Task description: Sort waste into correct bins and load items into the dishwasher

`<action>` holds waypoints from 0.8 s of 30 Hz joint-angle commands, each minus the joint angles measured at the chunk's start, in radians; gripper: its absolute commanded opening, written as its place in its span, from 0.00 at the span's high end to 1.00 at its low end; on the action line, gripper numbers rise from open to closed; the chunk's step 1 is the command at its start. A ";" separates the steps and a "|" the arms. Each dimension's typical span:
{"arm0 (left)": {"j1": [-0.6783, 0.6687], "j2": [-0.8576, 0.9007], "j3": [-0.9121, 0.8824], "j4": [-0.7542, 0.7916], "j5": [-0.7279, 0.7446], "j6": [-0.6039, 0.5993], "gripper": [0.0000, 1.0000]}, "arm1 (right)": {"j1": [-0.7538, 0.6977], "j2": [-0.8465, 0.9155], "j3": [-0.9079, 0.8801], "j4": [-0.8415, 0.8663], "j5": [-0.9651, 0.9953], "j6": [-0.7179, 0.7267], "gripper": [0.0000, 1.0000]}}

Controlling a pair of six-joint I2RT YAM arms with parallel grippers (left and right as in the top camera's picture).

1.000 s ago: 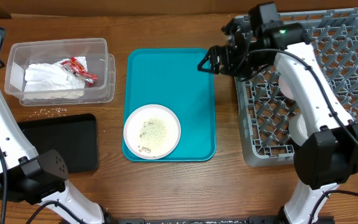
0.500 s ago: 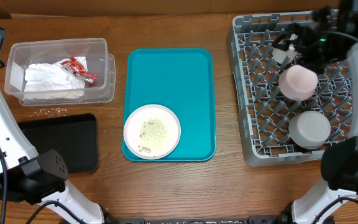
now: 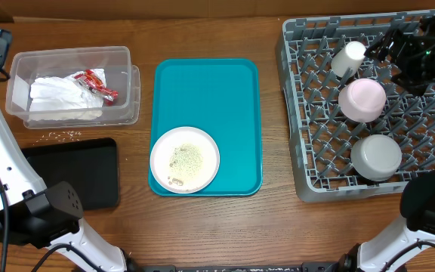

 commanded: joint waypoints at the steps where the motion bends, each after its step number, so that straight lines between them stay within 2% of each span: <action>1: -0.011 0.009 0.000 0.000 0.200 0.009 0.00 | 0.002 -0.029 0.024 0.002 0.003 0.004 0.00; 5: -0.012 0.009 0.000 -0.058 0.372 0.026 0.01 | 0.002 -0.029 0.024 0.002 0.003 0.004 0.00; 9: -0.040 0.009 0.000 -0.115 0.501 0.069 0.11 | 0.002 -0.029 0.024 0.002 0.003 0.004 0.00; 12: -0.103 0.012 0.000 -0.200 0.491 0.069 0.20 | 0.002 -0.029 0.024 0.002 0.003 0.004 0.00; 17: -0.265 0.023 -0.001 -0.280 0.396 0.070 0.21 | 0.002 -0.029 0.024 0.002 0.003 0.004 0.00; 20: -0.395 0.033 -0.008 -0.279 0.311 0.063 0.12 | 0.002 -0.029 0.024 0.002 0.003 0.004 0.00; 22: -0.489 0.050 -0.011 -0.273 0.241 0.047 0.00 | 0.002 -0.029 0.024 0.002 0.003 0.004 0.00; 24: -0.575 0.074 -0.013 -0.262 0.173 0.045 0.00 | 0.002 -0.029 0.024 0.002 0.003 0.004 0.00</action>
